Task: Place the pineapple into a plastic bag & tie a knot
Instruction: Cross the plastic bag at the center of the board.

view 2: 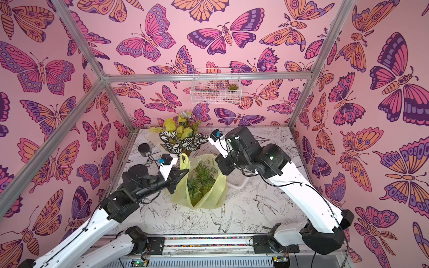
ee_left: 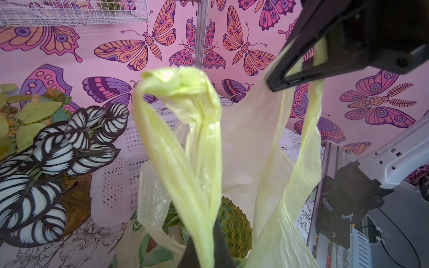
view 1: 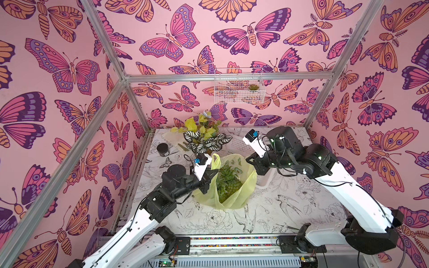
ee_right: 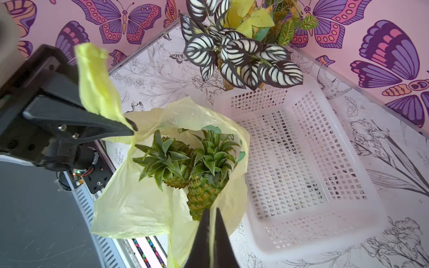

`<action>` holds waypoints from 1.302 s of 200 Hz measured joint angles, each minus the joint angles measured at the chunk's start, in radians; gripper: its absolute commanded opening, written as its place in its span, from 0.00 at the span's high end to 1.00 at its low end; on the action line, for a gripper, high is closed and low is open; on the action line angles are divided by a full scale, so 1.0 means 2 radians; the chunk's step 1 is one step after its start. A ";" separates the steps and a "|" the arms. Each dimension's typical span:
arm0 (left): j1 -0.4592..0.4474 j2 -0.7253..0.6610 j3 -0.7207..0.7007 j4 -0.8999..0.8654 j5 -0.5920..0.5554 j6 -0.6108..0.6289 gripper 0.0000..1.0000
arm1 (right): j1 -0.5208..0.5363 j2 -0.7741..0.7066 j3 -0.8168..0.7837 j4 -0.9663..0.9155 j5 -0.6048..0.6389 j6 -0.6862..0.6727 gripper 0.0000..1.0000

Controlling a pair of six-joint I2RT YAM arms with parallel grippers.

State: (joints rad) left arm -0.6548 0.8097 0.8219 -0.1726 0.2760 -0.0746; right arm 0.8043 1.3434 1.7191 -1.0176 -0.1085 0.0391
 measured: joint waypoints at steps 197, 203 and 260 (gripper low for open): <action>0.048 0.176 0.120 -0.051 0.252 0.090 0.73 | -0.034 0.081 0.015 0.060 -0.253 -0.135 1.00; 0.048 0.175 0.116 -0.048 0.255 0.094 0.69 | -0.036 0.081 0.015 0.060 -0.256 -0.134 1.00; 0.049 0.168 0.097 -0.039 0.261 0.112 0.62 | -0.042 0.081 0.012 0.072 -0.271 -0.124 1.00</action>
State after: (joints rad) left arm -0.5568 1.1465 1.0164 -0.2497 0.7979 0.1497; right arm 0.7208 1.5063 1.7428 -0.8745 -0.6506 -0.2081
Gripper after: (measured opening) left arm 0.378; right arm 0.040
